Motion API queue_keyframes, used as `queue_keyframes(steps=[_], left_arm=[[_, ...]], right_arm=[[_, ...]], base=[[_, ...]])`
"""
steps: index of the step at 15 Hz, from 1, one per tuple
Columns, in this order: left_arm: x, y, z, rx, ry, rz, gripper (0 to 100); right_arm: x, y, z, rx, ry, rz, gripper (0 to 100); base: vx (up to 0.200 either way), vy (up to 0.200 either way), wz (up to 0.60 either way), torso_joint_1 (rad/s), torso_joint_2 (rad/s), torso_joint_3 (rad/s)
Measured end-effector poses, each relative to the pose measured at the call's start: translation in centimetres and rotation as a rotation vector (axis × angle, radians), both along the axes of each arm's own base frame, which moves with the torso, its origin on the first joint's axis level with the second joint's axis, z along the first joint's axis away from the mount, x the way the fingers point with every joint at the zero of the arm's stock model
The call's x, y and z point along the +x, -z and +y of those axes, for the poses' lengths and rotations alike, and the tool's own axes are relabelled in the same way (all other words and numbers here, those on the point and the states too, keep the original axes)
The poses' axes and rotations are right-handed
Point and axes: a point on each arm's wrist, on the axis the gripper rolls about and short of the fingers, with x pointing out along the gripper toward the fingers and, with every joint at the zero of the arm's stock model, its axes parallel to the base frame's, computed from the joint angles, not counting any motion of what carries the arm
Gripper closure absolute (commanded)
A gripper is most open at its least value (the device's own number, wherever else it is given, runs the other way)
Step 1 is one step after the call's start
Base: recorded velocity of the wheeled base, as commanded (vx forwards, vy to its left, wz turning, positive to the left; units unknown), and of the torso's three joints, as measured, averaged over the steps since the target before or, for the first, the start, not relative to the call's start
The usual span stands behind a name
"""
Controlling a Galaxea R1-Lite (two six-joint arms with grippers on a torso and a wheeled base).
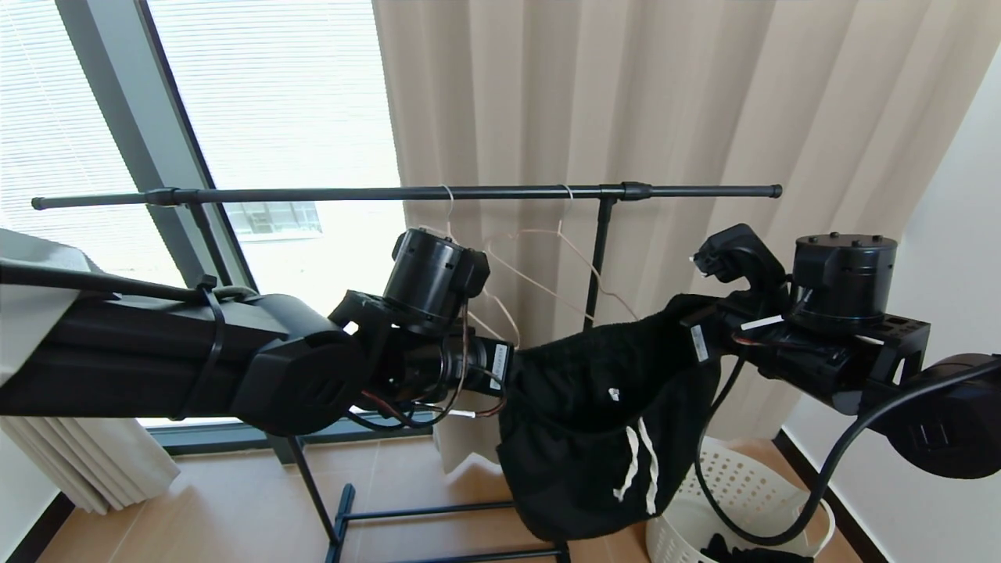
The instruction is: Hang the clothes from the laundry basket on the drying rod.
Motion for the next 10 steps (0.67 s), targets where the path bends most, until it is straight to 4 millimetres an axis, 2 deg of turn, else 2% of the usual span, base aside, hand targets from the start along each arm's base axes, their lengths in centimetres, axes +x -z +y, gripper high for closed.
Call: queue_keyframes(steps=[3,5,7,10], left_arm=[[-0.4,0.2,0.5,-0.062,0.078,0.033,0],[0.2,0.0,2.0,-0.154,0.133,0.023,0],[1.0,-0.4,2.9,-0.169,0.105,0.004,0],[2.9,-1.2,2.8,-0.15,0.004,-0.064,0]], right_arm=[[-0.2,-0.5,-0.2,-0.007,0.013,-0.018,100],[-0.2,-0.6,-0.3,-0.012,0.019,-0.021,100],[-0.3,-0.7,-0.2,-0.01,0.017,-0.025,100],[-0.7,-0.8,-0.3,-0.013,0.013,-0.028,100]], base=[[0.0,0.0,0.0,0.0,0.0,0.0],[0.0,0.0,0.0,0.0,0.0,0.0],[0.0,0.0,0.0,0.0,0.0,0.0],[0.0,0.0,0.0,0.0,0.0,0.0]])
